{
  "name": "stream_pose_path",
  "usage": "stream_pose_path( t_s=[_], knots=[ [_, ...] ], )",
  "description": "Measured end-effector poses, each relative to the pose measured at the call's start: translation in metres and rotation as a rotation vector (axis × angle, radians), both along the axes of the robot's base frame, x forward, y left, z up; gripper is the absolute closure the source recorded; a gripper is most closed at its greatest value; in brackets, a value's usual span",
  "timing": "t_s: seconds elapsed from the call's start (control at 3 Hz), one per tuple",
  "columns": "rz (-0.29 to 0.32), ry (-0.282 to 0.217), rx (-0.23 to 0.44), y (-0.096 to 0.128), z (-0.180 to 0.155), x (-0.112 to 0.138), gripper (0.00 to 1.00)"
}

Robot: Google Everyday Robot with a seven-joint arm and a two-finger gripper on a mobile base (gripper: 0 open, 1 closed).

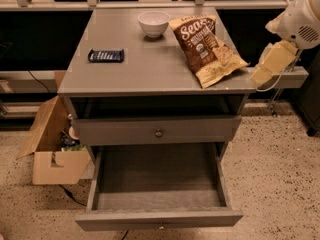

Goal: Place brown chip bag into middle drawer

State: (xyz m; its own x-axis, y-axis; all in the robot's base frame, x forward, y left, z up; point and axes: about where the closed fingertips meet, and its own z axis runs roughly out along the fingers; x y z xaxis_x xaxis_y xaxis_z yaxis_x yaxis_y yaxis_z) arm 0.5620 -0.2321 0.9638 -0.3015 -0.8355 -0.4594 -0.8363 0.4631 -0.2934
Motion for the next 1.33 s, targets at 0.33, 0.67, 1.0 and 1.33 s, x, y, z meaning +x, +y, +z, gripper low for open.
stream_pose_path(
  t_s=[0.33, 0.67, 1.0, 1.33],
  knots=[
    [-0.073, -0.042, 0.09, -0.001, -0.017, 0.051, 0.0],
    [-0.112, -0.073, 0.166, 0.006, -0.029, 0.092, 0.0],
    [-0.158, -0.099, 0.238, 0.015, -0.045, 0.136, 0.0],
    [-0.185, -0.101, 0.273, 0.021, -0.055, 0.157, 0.0]
  ],
)
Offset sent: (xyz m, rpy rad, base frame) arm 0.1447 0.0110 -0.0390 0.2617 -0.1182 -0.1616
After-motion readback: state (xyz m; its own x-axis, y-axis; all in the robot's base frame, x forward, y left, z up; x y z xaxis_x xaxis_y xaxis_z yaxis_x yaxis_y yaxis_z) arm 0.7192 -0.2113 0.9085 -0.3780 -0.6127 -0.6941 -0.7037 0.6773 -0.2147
